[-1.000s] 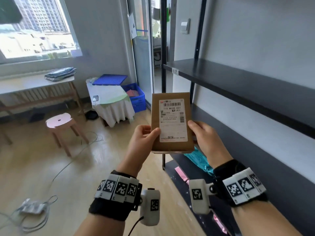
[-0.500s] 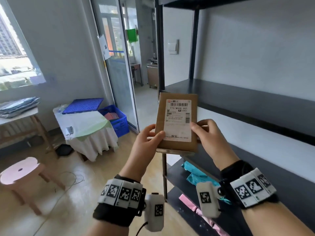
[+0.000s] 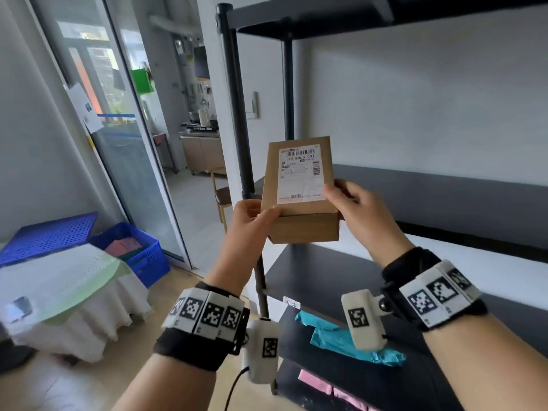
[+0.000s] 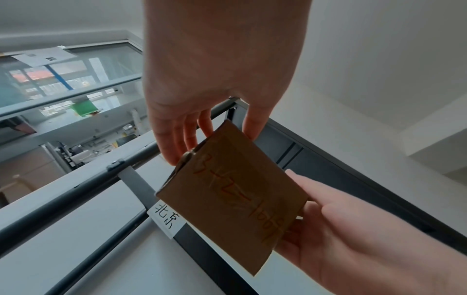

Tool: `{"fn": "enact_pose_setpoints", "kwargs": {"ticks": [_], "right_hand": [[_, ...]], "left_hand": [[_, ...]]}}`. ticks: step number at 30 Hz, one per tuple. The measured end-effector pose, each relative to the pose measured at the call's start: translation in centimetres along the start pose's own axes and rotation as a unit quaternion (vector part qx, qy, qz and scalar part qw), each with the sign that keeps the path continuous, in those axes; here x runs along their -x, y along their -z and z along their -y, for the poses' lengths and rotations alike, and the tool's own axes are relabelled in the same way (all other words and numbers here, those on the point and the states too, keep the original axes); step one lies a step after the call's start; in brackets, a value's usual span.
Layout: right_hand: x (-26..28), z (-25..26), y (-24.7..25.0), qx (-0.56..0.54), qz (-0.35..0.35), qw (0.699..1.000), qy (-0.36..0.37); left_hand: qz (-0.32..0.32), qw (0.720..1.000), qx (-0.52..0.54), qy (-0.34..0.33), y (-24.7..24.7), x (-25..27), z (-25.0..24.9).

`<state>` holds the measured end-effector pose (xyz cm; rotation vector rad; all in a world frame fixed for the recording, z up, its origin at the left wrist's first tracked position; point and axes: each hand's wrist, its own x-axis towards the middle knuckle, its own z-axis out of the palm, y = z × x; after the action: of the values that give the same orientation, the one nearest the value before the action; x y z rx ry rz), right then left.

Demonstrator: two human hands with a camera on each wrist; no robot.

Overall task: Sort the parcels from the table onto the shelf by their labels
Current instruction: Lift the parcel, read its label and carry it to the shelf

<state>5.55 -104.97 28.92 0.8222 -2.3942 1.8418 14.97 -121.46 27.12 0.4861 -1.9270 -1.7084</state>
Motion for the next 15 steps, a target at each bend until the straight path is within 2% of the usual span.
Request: {"fn": "enact_pose_setpoints", "kwargs": {"ticks": [7,15], "right_hand": [[-6.0,-0.7,0.2,-0.011,-0.026,0.999,-0.021],[-10.3,-1.7,-0.6,0.011,0.001,0.999,-0.049]], "left_hand": [[0.021,1.0,-0.012,-0.018,-1.8,-7.3,-1.6],[0.046,0.999,0.014,0.014,-3.2,-14.0,-1.1]]}}
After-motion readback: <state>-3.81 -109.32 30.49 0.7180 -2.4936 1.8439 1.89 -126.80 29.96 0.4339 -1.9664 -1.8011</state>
